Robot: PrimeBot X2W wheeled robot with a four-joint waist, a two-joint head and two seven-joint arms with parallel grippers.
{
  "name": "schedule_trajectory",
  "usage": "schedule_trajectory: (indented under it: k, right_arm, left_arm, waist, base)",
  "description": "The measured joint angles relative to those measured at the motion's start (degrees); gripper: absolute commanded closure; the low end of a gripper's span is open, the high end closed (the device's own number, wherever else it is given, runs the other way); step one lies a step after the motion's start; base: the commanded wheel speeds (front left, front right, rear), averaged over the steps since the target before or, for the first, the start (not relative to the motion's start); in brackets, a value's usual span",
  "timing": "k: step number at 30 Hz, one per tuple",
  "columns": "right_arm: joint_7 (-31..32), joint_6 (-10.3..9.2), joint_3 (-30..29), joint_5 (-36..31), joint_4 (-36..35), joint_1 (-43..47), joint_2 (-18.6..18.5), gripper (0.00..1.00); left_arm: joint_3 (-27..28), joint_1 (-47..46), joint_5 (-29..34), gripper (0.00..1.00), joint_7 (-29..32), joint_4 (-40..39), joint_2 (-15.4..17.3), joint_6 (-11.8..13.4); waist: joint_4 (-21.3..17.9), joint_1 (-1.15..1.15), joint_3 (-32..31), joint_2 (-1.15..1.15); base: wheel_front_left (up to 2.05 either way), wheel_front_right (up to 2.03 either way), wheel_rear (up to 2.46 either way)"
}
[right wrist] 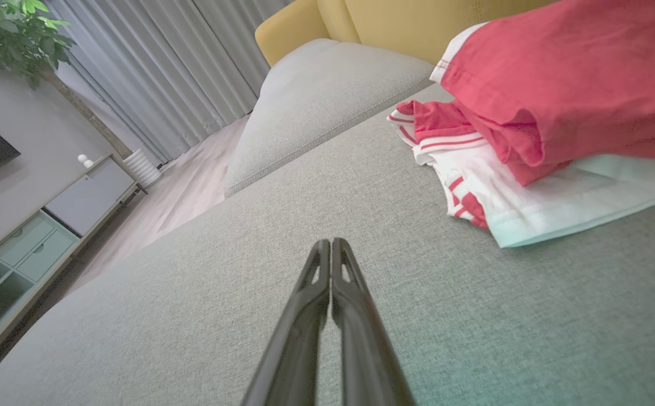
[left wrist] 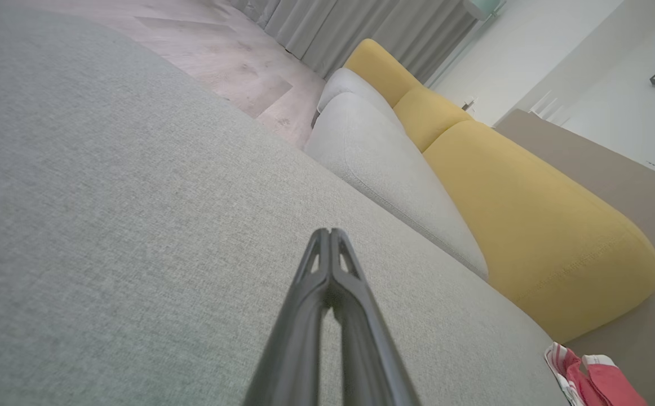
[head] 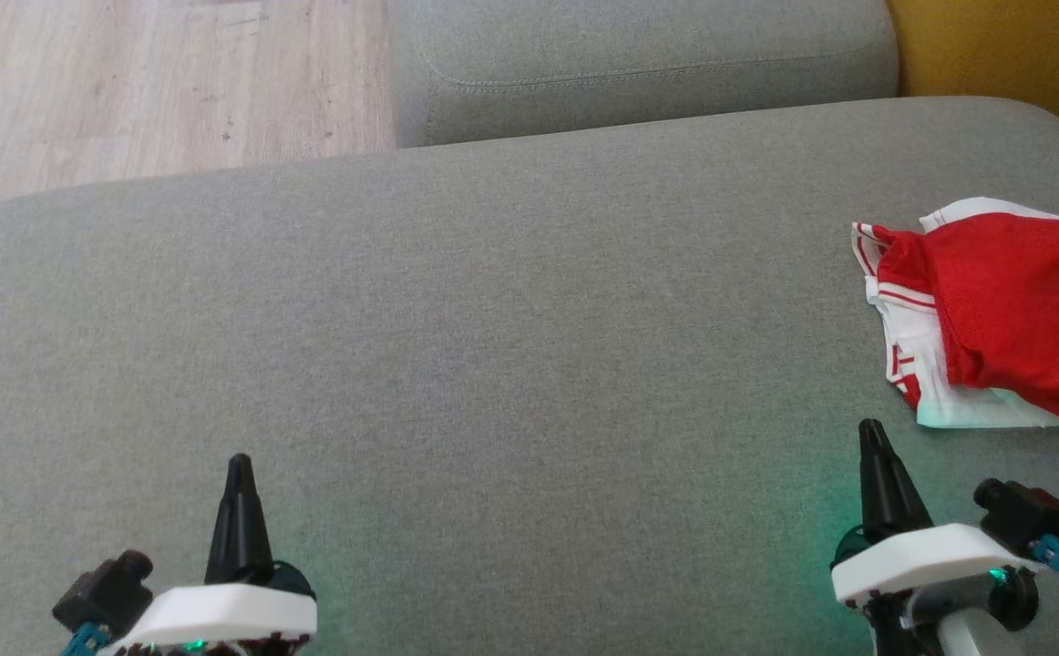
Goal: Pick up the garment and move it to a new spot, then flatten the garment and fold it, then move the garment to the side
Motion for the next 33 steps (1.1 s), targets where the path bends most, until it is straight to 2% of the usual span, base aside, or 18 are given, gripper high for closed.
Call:
schedule_trajectory:
  k: [33]
  right_arm:
    - [5.12,0.0,-2.86,22.24,-2.37,-0.06,-0.07,1.0]
  left_arm:
    - [2.49,-1.18,-17.52,1.0,5.04,-0.48,0.1,-0.01]
  waist:
    - [0.63,0.0,-0.53,0.0]
  base:
    - [0.0,0.0,0.0]
